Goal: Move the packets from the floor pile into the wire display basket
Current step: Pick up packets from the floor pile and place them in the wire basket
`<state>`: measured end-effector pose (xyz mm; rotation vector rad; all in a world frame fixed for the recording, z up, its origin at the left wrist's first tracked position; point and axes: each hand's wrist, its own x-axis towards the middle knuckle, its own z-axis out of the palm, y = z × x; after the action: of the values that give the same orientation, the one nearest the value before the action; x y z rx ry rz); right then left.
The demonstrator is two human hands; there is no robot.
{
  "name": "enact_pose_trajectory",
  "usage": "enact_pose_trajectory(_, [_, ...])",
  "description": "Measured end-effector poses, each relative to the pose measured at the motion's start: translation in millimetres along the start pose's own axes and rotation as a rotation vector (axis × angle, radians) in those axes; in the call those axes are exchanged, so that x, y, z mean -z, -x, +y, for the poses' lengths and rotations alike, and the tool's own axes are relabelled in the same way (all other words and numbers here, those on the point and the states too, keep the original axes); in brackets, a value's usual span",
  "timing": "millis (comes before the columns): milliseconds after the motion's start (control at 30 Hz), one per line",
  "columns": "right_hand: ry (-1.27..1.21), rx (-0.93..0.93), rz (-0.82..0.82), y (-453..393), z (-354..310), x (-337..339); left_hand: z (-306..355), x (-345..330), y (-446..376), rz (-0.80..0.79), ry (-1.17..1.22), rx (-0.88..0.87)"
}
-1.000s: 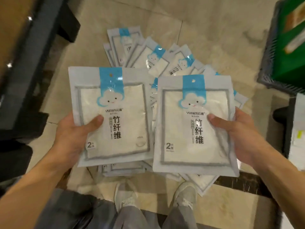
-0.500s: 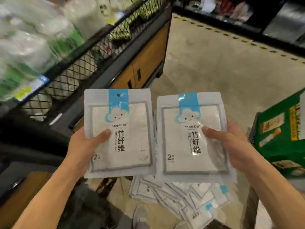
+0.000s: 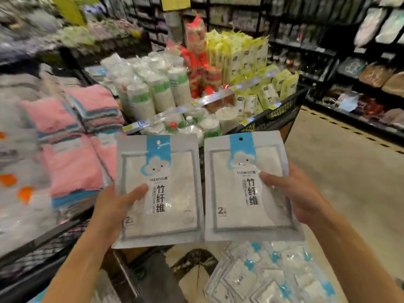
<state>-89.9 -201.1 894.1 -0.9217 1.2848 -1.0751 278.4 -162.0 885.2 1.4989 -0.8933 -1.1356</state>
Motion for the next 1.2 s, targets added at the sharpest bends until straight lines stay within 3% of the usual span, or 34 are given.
enact_pose_trajectory(267, [0.076, 0.064, -0.36, 25.8, -36.4, -62.7, 6.8, 53.6, 140.6, 0.366, 0.148, -0.024])
enact_pose_trajectory(533, [0.098, 0.019, -0.69, 100.8, -19.1, -144.3, -24.0, 118.8, 288.4, 0.744, 0.211, -0.004])
enact_pose_trajectory(833, [0.165, 0.031, -0.893, 197.2, 18.2, -253.3, -62.3, 217.3, 396.1, 0.889, 0.3, 0.007])
enact_pose_trajectory(1200, [0.22, -0.055, -0.884, 268.5, 94.5, -361.1, -113.3, 343.2, 459.2, 0.916, 0.314, 0.099])
